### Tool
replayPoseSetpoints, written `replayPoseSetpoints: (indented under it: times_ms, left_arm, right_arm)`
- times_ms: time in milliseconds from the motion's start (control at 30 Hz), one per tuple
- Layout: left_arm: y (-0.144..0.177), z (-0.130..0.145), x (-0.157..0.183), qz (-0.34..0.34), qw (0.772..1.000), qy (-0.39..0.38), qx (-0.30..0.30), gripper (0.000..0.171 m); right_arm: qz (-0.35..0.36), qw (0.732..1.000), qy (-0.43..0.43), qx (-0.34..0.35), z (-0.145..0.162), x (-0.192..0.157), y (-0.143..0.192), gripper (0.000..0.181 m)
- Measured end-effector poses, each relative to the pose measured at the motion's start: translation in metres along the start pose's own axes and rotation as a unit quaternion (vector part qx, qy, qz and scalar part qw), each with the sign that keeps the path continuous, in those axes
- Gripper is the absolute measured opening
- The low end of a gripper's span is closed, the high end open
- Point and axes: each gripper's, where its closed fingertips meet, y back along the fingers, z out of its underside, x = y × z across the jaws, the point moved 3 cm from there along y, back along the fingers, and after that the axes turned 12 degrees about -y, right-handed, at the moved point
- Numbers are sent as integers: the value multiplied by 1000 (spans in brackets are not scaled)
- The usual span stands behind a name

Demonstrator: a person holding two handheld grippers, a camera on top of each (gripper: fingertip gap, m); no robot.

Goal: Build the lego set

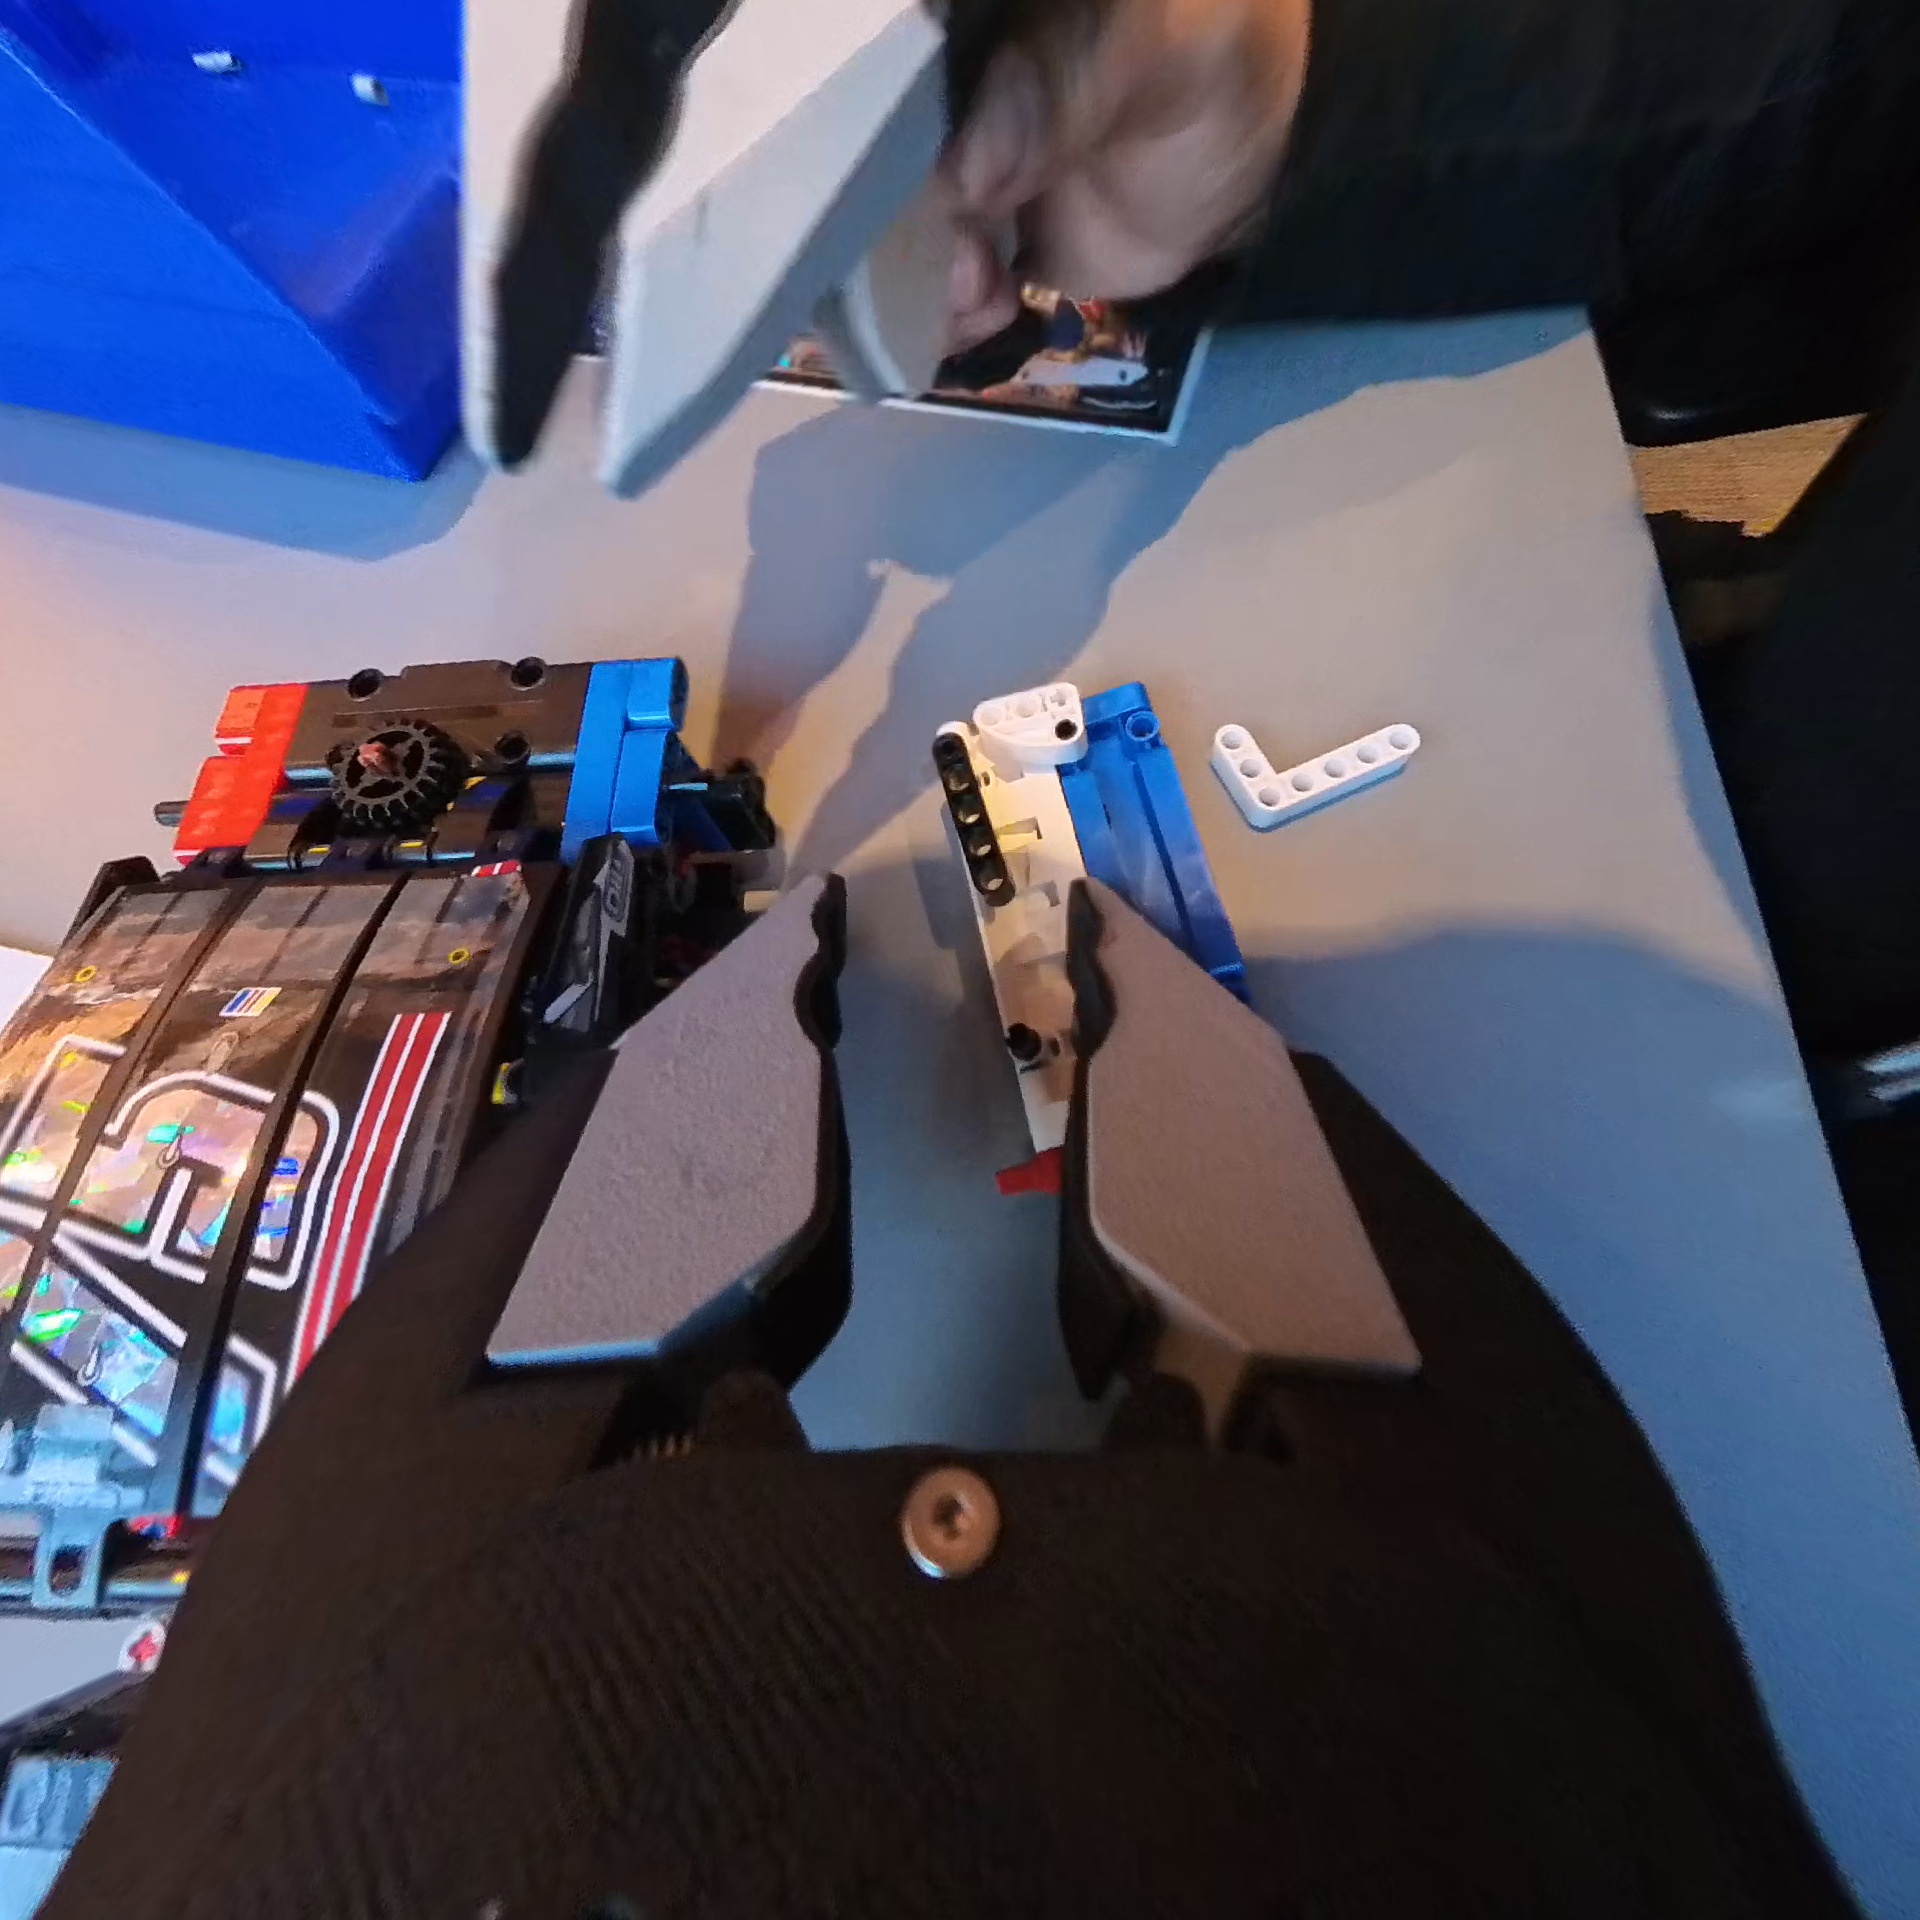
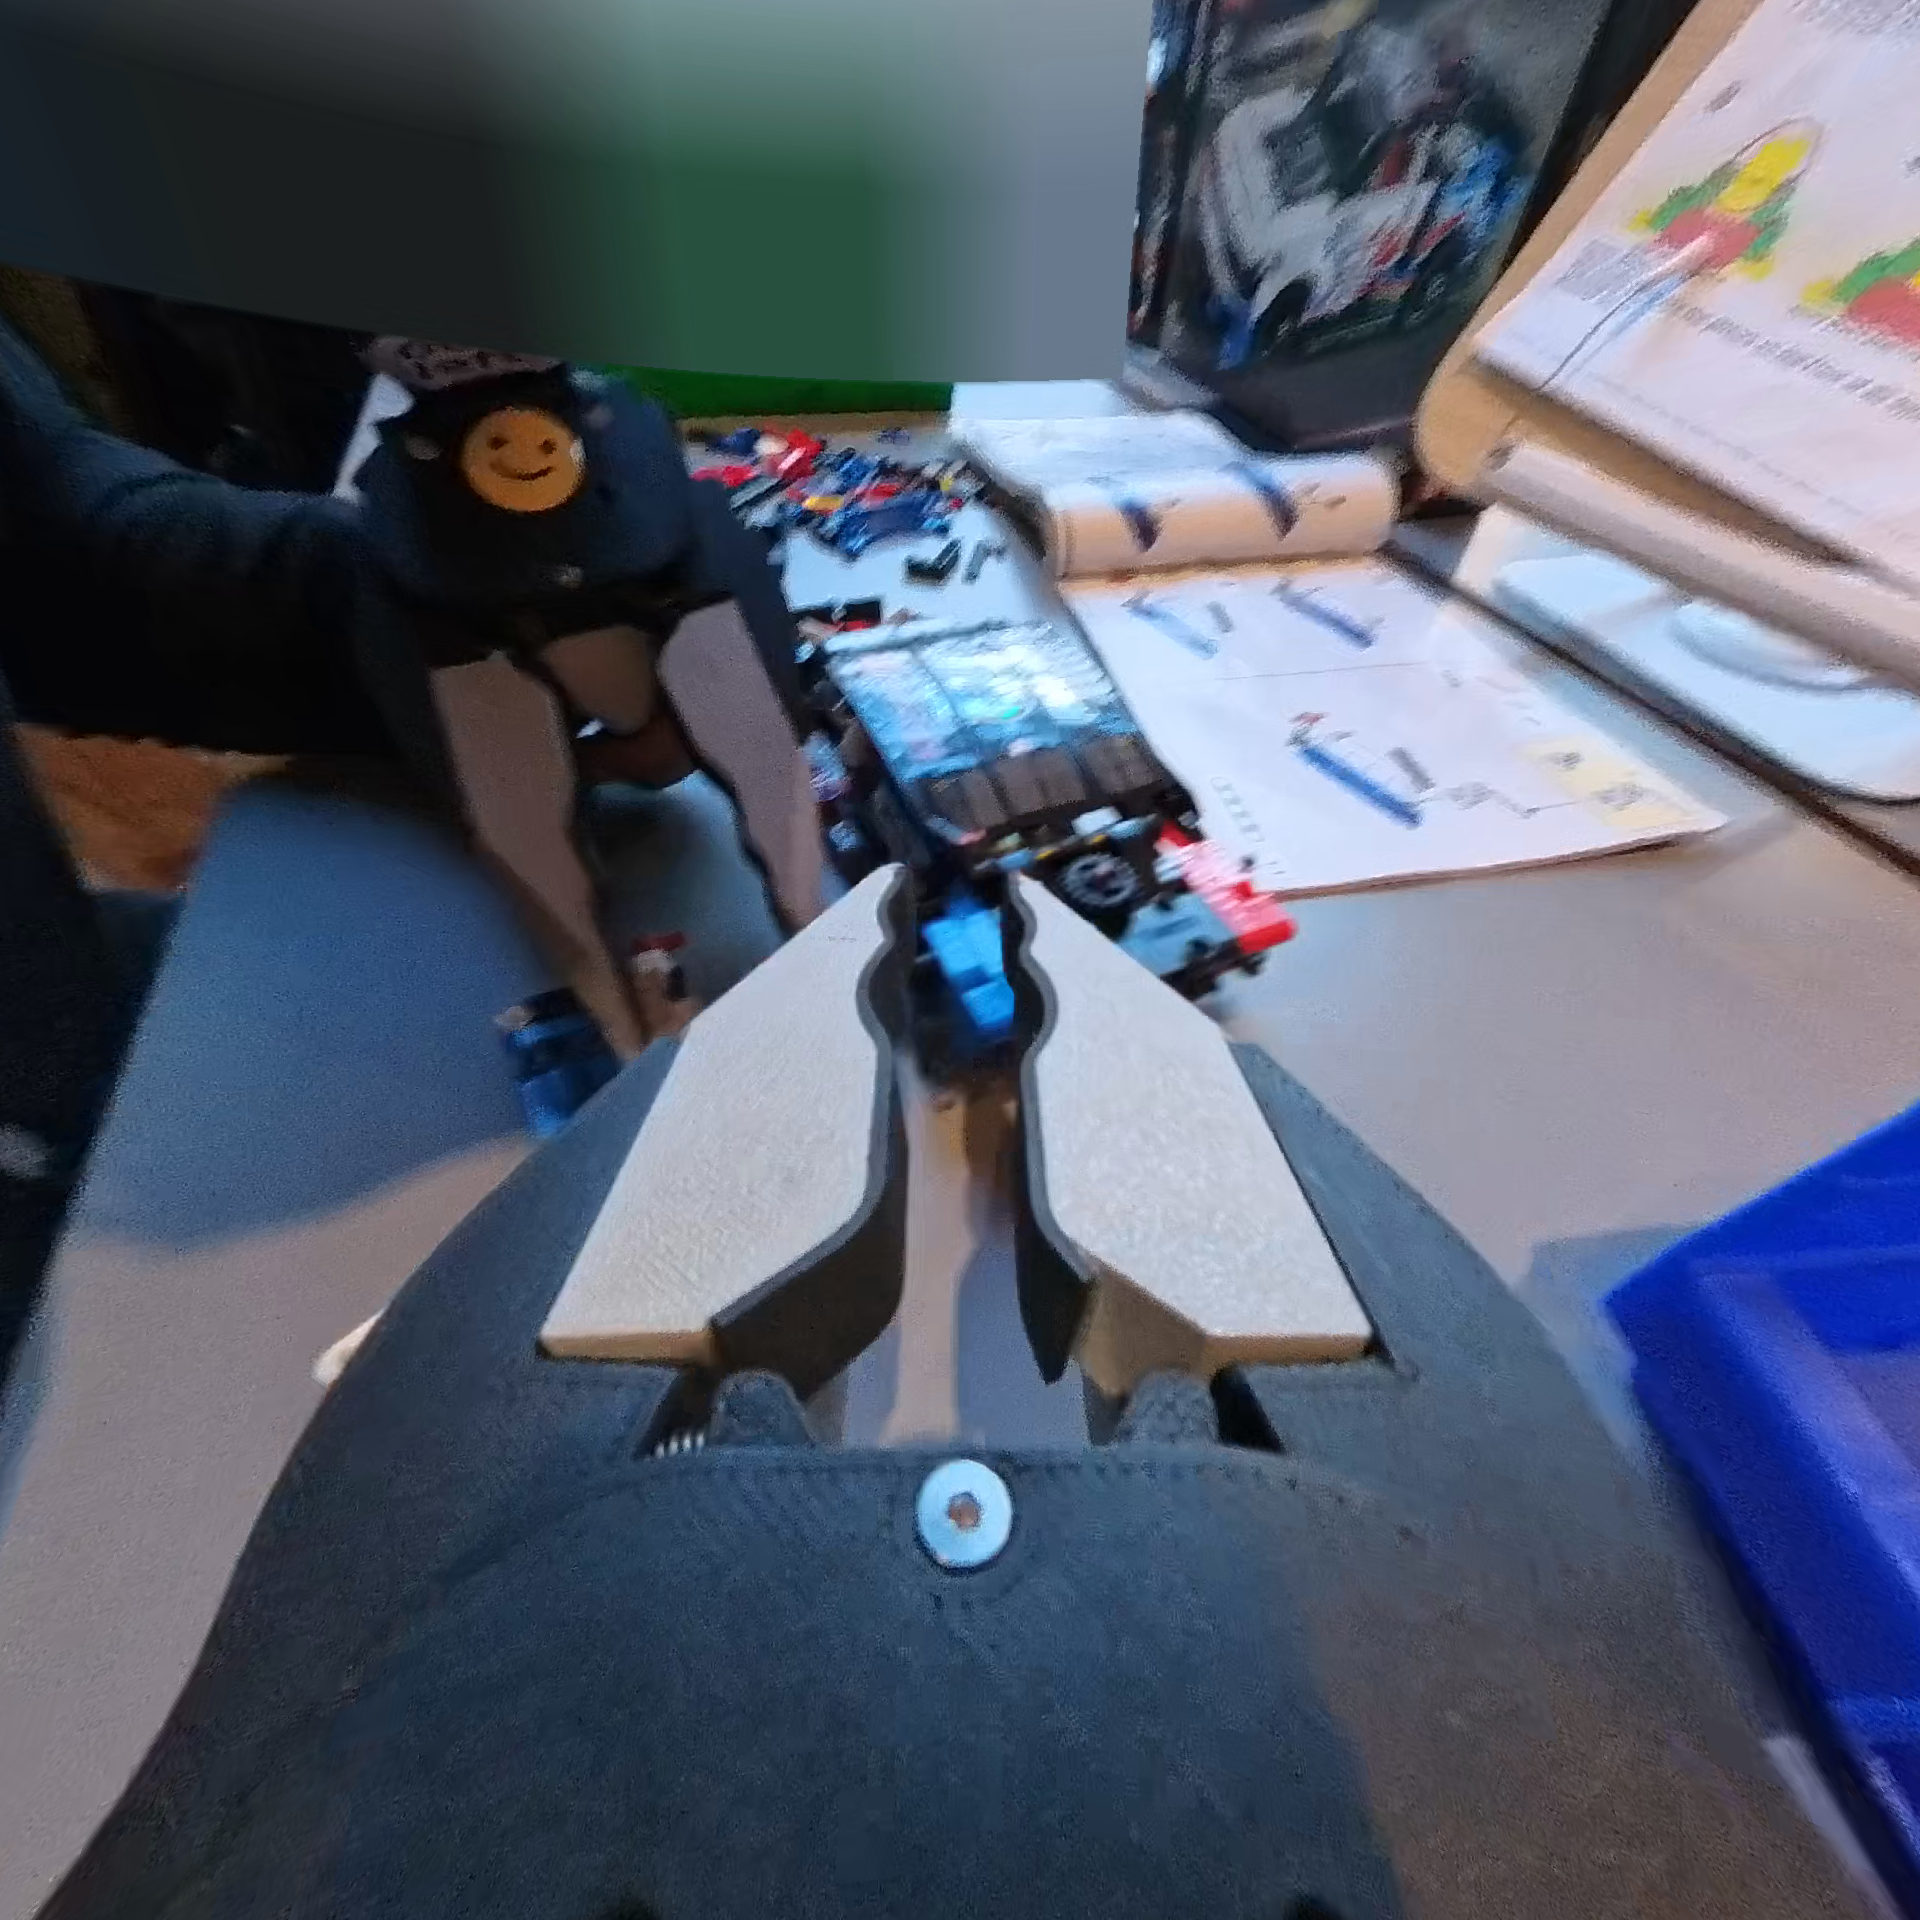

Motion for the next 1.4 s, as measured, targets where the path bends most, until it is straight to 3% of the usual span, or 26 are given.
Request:
replayPoseSetpoints:
  times_ms: [200,300,467,1000,1400]
  left_arm:
    - [-8,9,1,2,999,9,-38,32]
    - [-12,10,2,-2,999,-3,-49,23]
    - [-15,11,7,10,999,-12,-51,5]
    - [-17,9,8,-5,998,-42,-51,3]
    - [-16,9,8,-4,998,-45,-45,2]
  right_arm:
    - [-45,985,-19,-164,53,-31,9,17]
    - [-64,975,-42,-209,73,-41,10,21]
    - [-41,974,-36,-219,75,-35,9,18]
    - [-27,971,-71,-225,81,-32,17,17]
    - [-54,966,-11,-252,81,-32,15,18]
